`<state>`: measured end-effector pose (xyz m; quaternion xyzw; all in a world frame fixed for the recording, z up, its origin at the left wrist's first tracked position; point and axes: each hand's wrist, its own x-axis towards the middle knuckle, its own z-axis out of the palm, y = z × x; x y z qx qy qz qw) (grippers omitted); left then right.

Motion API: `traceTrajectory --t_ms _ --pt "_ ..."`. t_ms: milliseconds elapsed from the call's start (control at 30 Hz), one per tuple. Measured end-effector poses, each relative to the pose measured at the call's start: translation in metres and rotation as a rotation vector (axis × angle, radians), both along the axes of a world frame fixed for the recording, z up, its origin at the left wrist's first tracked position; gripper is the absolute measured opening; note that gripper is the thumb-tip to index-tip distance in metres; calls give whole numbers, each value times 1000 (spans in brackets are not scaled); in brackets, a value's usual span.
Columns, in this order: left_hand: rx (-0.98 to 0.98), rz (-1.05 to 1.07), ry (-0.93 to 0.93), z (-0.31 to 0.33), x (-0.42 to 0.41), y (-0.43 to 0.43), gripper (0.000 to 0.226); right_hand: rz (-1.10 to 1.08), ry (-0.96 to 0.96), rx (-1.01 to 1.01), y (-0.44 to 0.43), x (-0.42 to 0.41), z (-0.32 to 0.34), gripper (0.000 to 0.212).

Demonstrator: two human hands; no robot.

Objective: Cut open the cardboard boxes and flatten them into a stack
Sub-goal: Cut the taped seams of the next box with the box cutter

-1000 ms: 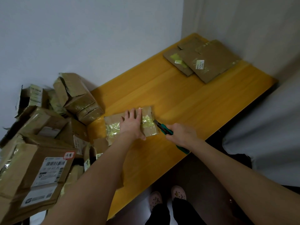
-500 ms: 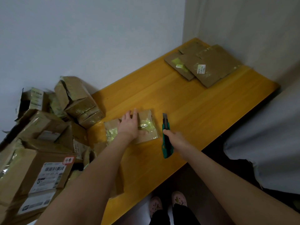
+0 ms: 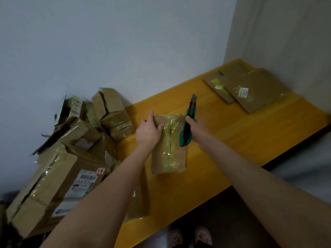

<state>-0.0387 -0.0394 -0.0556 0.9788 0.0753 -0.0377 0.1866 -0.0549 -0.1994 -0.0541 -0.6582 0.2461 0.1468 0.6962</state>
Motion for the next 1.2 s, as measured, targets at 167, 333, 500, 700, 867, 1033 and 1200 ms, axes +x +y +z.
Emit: traceTrajectory --t_ms 167,333,500,700,867,1033,1200 --pt "-82 61 -19 -1 -10 21 45 136 -47 -91 20 8 7 36" --pt "-139 38 -141 -7 -14 27 45 180 -49 -166 33 5 -1 32" --pt "-89 -34 -82 -4 -8 28 46 73 -58 -301 26 -6 -10 28" --pt "-95 -8 -118 -6 -12 18 43 212 -175 -602 15 -51 -16 24" --pt "-79 0 -101 -6 -11 15 43 358 -222 -773 16 -76 -10 23" --pt "-39 25 -89 -6 -13 14 41 579 -329 -1201 18 -77 -1 54" --pt "8 23 -133 -6 -16 11 36 669 -322 -1329 19 -74 7 49"
